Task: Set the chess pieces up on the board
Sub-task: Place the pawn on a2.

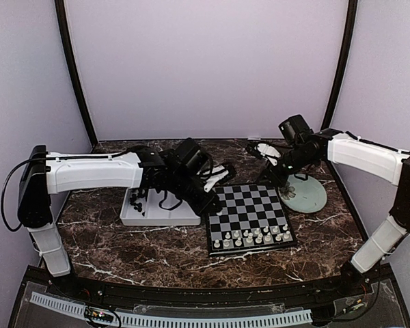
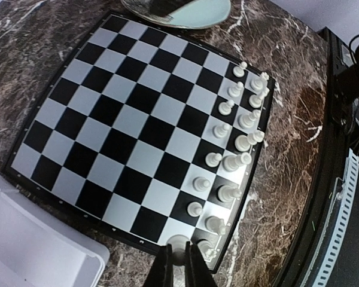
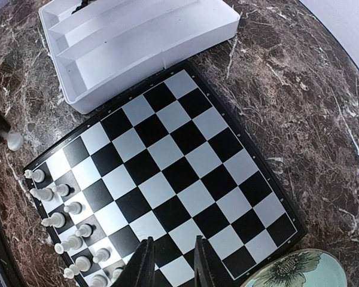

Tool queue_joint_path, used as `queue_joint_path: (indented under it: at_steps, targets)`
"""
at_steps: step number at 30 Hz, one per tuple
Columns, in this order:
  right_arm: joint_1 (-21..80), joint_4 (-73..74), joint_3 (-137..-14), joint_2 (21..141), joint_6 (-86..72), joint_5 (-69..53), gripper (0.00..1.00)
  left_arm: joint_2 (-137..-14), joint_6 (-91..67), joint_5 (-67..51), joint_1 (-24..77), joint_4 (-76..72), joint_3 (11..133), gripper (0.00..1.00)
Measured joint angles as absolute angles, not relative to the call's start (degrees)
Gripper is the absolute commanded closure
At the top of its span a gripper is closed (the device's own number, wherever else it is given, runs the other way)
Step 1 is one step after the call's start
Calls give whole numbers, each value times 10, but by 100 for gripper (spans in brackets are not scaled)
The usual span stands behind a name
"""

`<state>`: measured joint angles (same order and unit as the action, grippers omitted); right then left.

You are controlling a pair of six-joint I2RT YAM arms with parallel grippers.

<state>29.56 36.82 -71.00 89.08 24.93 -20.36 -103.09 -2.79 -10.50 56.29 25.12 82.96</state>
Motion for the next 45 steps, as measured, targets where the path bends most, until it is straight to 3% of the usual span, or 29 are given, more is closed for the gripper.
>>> queue_joint_path:
  at_steps: [16,45]
  targets:
    - [296,360,-708,877,249,-203,75,-1120,30,-148,578,293,851,93]
    - [296,360,-708,877,249,-203,74,-1164,61,-141,581,331,880,90]
